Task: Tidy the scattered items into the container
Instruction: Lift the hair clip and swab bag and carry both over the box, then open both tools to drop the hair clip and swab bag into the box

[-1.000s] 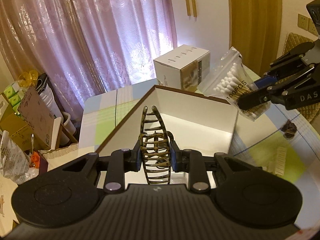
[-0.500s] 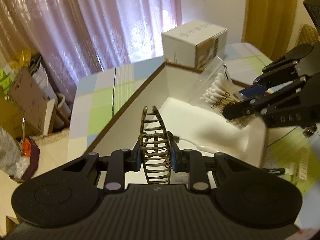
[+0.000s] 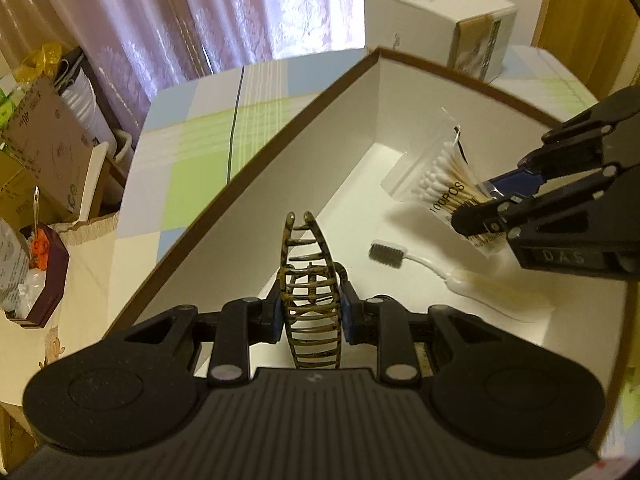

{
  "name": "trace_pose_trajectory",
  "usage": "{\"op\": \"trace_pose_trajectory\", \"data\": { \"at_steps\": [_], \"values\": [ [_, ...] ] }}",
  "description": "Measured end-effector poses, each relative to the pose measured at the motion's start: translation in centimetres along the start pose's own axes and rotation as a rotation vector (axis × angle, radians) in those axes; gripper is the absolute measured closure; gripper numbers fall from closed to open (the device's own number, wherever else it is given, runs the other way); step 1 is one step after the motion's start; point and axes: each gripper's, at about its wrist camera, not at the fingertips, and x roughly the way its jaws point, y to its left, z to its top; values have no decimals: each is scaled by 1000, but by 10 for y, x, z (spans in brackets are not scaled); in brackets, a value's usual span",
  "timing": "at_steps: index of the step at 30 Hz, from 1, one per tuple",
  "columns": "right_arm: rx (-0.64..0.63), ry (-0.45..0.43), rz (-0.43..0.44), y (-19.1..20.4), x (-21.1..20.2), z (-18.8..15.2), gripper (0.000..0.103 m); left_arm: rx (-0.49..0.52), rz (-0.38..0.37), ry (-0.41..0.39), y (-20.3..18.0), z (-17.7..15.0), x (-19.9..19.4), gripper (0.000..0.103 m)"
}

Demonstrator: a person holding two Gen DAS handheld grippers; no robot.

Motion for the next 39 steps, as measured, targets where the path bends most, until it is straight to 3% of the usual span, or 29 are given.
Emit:
{"op": "trace_pose_trajectory", "data": {
  "at_steps": [9,12,24,25,27,28,33,37,39],
  "values": [
    [-1,35,-10,-4,11,4,87,-31,2,33,2,2,27,80],
    [1,37,-12,-4,13,5,87,-14,31,21,0,3,27,68],
    [-22,28,-30,-3,15,3,86,-9,38,3,-1,2,18,64],
    [-28,28,-26,-2,15,2,81,-9,41,-1,-1,2,16,63],
    [-33,19,-13,-2,13,0,57,-9,47,-9,0,1,13,59],
    [-32,1,-17,-1,10,-1,41,-10,50,-12,0,1,10,58],
    [-24,5,18,-1,1,-5,35,-14,60,-21,0,-1,0,49],
    [-57,0,19,2,-14,-11,16,-25,67,-14,-1,-4,-9,33],
    [-65,-5,28,4,-21,-15,12,-29,68,-21,-3,-6,-16,29]
  ]
}}
